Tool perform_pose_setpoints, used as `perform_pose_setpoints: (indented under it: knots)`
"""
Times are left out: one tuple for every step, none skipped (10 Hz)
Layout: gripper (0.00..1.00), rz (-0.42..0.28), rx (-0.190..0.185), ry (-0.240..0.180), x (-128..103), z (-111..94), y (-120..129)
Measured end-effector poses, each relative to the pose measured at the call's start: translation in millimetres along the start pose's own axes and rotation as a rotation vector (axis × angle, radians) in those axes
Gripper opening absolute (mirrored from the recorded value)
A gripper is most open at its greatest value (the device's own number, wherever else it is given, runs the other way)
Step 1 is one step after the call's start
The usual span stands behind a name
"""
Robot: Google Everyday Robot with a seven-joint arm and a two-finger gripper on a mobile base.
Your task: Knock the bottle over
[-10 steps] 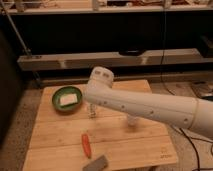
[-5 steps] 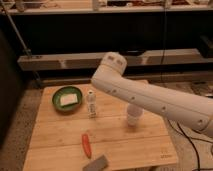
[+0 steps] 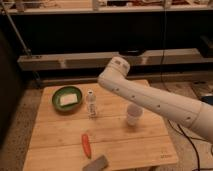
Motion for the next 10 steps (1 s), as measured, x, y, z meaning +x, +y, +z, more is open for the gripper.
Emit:
perform_pose_setpoints:
  knots:
    - [0.00, -0.001, 0.013, 0.002, 2, 14, -2]
    - [0.01, -0.006, 0.025, 0.009, 4, 23, -5]
    - [0.05, -0.015, 0.031, 0.009, 5, 27, -8]
    - [0.17, -0.032, 0.038, -0.005, 8, 33, -17]
    - [0.27, -0.047, 0.044, -0.013, 11, 37, -25]
    - [0.34, -0.053, 0.025, -0.011, 9, 37, -28]
    - [0.36, -0.058, 0.007, -0.009, 5, 36, -36]
    - [0.33, -0.064, -0.005, -0.008, 1, 32, -50]
    - [0.27, -0.071, -0.012, -0.008, -3, 29, -58]
    - [0.15, -0.082, -0.017, -0.012, -7, 28, -64]
